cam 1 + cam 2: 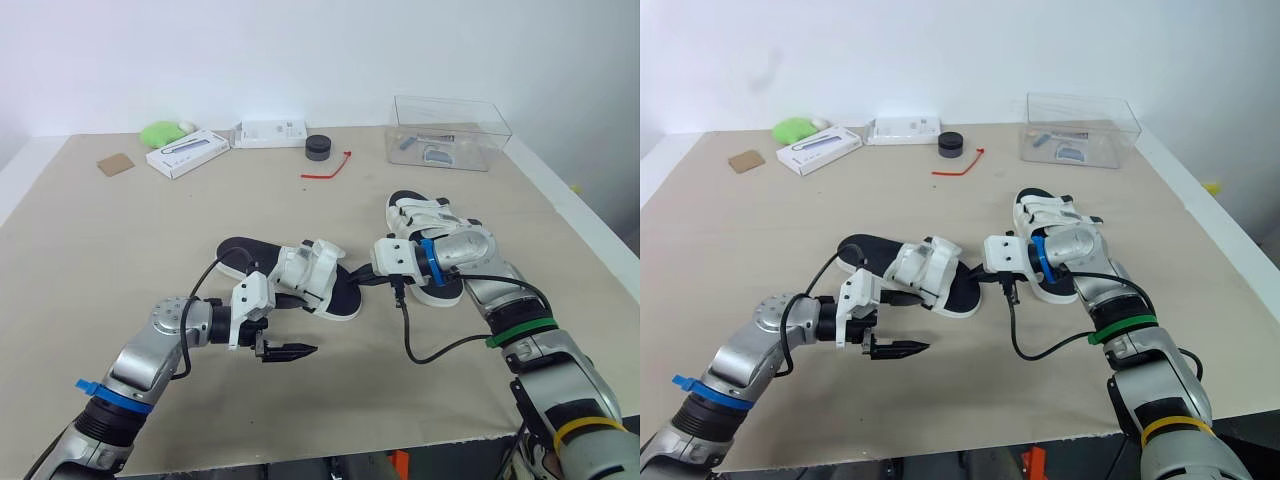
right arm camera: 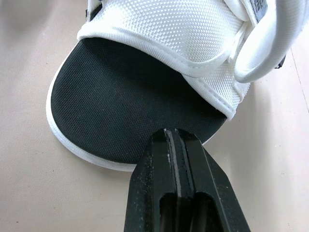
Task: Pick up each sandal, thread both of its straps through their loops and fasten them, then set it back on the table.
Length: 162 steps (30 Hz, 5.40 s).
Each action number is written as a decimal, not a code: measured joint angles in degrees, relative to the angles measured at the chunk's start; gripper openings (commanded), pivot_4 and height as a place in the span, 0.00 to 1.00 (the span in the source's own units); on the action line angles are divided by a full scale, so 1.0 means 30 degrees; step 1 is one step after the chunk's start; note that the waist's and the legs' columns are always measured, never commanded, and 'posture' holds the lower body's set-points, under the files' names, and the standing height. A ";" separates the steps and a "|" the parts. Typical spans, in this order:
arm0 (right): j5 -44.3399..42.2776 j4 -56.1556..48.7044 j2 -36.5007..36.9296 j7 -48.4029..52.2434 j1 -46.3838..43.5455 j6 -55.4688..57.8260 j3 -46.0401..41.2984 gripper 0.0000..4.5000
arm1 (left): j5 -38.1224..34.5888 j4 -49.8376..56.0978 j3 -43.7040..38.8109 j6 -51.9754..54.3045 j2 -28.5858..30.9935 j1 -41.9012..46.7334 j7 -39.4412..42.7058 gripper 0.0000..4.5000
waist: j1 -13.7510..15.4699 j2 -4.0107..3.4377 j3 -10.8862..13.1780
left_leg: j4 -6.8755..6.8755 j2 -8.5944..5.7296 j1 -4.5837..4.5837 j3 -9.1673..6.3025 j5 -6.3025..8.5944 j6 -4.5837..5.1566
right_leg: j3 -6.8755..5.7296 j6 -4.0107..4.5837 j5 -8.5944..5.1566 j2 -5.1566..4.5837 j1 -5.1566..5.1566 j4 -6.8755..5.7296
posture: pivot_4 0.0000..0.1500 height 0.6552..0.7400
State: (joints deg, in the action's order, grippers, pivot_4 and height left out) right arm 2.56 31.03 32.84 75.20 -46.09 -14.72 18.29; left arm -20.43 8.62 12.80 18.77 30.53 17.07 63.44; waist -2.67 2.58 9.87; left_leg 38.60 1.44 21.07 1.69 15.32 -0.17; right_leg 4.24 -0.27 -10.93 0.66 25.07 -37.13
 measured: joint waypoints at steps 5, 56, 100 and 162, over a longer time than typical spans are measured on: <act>-0.0001 -0.0034 0.0001 -0.0018 0.0007 0.0005 0.0000 0.00 | 0.0006 -0.0050 -0.0603 -0.0423 0.0030 -0.0012 -0.0206 0.97 | 0.0000 0.0000 0.0000 | -0.0001 0.0005 0.0003 -0.0004 0.0000 0.0000 | -0.0002 0.0004 -0.0003 0.0001 0.0003 0.0001 | 1.00 1.00; 0.0011 -0.0336 0.0172 -0.0041 0.0091 0.0033 0.0019 0.00 | -0.0570 -0.2174 -0.0342 0.2126 -0.0170 0.1979 0.0924 0.01 | 0.0001 0.0000 0.0000 | -0.0020 -0.0004 0.0030 -0.0012 0.0003 -0.0002 | -0.0012 0.0002 -0.0014 0.0001 0.0015 0.0030 | 1.00 1.00; 0.0035 0.0668 0.0108 0.0165 -0.0532 -0.0673 0.0330 0.00 | 0.2118 -0.1448 0.0652 -1.2549 0.4952 0.5385 0.9024 0.99 | 0.0031 -0.0001 0.0001 | -0.0026 -0.0055 0.0029 0.0046 0.0011 0.0006 | -0.0020 0.0099 -0.0092 -0.0026 0.0010 0.0034 | 1.00 1.00; 0.0016 -0.0166 0.0344 -0.0043 -0.0232 -0.0129 0.0355 0.00 | -0.3647 -1.2458 0.1330 0.1586 -0.1704 1.1307 0.5504 0.02 | 0.0007 -0.0002 -0.0001 | -0.0007 -0.0082 0.0063 0.0011 0.0029 0.0044 | -0.0025 -0.0005 -0.0047 0.0001 0.0023 0.0027 | 1.00 1.00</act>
State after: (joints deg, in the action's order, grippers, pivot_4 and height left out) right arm 2.61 30.53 33.87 75.07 -46.79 -15.11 19.36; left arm -31.37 -28.75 16.80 23.52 25.42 50.99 79.95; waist -2.65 2.58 9.87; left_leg 38.58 1.19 21.26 1.72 15.41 -0.04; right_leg 4.17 -0.29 -11.07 0.66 25.14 -37.04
